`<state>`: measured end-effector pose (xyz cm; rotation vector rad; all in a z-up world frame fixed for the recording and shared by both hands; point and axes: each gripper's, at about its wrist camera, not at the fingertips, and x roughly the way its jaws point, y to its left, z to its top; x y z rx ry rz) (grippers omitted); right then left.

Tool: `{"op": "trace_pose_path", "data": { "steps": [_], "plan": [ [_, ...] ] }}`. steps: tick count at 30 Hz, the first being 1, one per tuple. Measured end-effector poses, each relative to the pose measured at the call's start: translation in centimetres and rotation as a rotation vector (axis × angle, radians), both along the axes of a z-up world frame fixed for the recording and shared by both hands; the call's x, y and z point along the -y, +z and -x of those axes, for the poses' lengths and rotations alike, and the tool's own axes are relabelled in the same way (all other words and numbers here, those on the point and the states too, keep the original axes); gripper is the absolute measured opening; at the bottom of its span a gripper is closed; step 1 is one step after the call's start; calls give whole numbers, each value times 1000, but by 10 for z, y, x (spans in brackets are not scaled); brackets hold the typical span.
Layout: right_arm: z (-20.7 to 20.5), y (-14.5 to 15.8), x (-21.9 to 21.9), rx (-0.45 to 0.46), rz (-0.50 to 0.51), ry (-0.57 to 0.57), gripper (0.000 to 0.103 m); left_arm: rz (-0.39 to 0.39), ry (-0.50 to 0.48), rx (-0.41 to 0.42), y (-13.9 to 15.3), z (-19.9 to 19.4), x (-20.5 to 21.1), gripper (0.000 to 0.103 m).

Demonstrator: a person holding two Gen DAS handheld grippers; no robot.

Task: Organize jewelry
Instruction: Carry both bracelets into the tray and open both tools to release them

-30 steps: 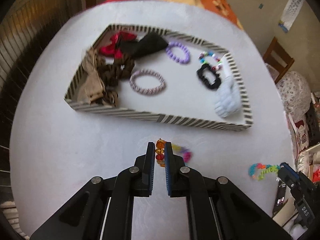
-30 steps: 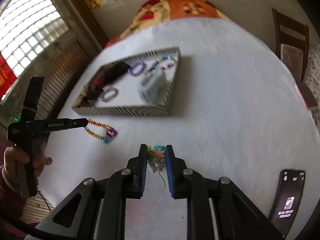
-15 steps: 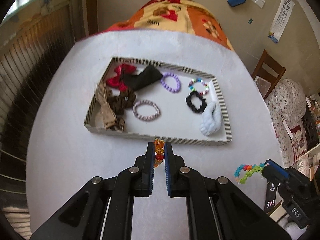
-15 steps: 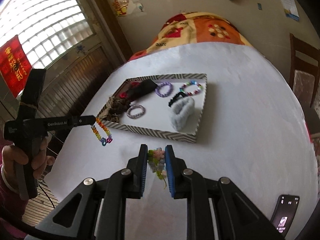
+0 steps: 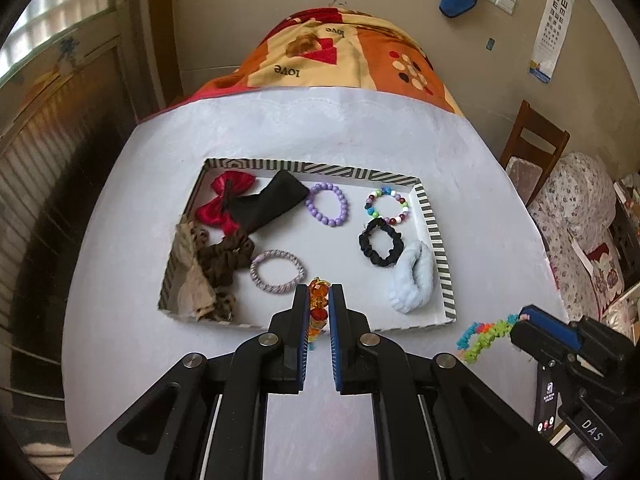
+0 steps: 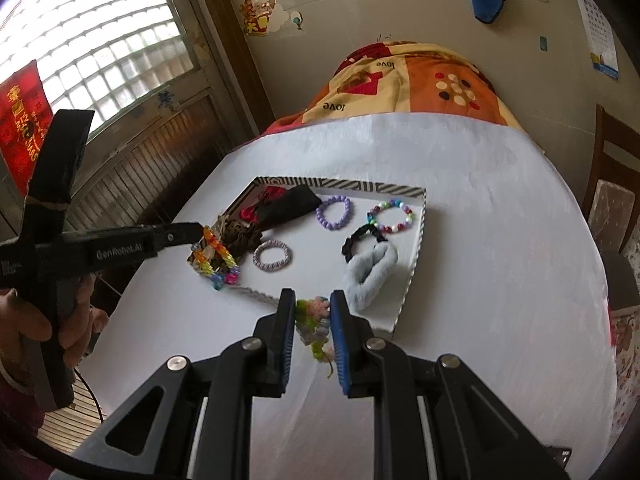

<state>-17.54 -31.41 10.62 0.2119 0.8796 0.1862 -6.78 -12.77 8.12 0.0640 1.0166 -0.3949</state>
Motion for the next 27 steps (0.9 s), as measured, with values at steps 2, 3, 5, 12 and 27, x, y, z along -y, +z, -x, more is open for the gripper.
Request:
{"op": "trace_pose_path", "data": {
  "steps": [2, 3, 5, 12, 27],
  "plan": [
    [-10, 0, 3, -2, -1, -4, 18, -2, -7, -7, -4, -5, 7, 0],
    [-15, 0, 4, -3, 2, -5, 18, -2, -13, -13, -7, -9, 11, 0],
    [-23, -1, 6, -6, 6, -7, 18, -5, -22, -22, -12, -13, 19, 0],
    [-59, -13, 17, -35, 6, -16, 18, -7, -46, -76, -36, -31, 41, 0],
    [-157, -50, -10, -107, -30, 75, 18, -25, 81, -250, -106, -62, -1, 0]
  ]
}}
